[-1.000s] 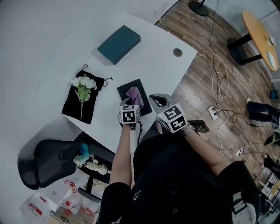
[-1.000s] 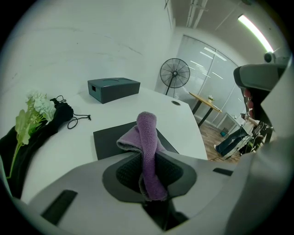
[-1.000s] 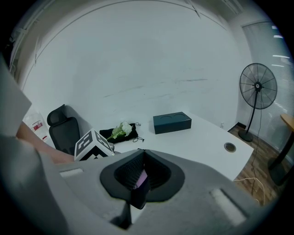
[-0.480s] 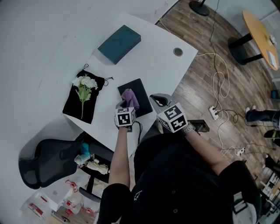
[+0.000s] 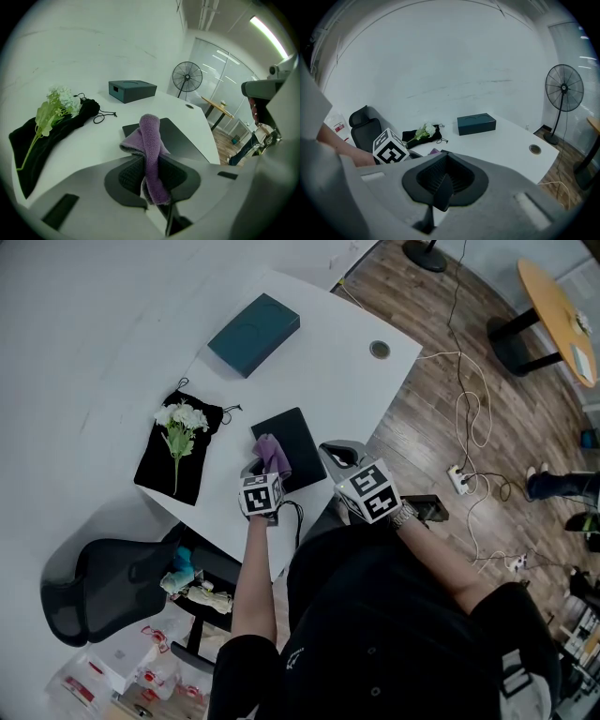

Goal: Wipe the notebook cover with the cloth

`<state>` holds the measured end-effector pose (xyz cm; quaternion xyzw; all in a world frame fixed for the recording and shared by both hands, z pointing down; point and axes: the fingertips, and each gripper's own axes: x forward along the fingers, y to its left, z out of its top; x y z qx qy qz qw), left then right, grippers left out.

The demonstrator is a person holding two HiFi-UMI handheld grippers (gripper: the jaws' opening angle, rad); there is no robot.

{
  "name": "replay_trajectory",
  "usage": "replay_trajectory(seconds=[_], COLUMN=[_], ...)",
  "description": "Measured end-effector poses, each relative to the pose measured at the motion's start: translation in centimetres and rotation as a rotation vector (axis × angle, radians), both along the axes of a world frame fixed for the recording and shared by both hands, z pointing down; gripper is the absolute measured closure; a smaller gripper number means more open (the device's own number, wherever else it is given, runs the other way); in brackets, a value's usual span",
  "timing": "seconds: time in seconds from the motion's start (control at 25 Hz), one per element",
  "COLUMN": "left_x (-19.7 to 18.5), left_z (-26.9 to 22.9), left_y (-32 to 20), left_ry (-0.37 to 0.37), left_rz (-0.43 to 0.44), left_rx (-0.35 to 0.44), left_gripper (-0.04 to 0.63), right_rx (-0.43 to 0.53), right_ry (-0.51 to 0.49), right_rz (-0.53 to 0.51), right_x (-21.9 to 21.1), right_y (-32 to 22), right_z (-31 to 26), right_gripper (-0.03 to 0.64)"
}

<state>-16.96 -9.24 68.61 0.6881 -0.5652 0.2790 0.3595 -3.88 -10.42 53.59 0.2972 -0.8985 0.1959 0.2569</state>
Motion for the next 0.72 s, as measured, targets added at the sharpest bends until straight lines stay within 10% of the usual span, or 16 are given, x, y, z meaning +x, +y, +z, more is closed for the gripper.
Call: replay_trajectory(seconds=[0.72], left_x=[-2.6], left_z=[0.0], left_y=[1.7], left_ry=[-0.022], left_rz=[-0.060], left_rx=[-0.021], left_gripper=[0.520], right_rx=[0.001], right_ry=[-0.003], right_rz=[-0.005], right_x=[-0.1], right_y=[0.2], right_z=[0.1], right_gripper=[0.614])
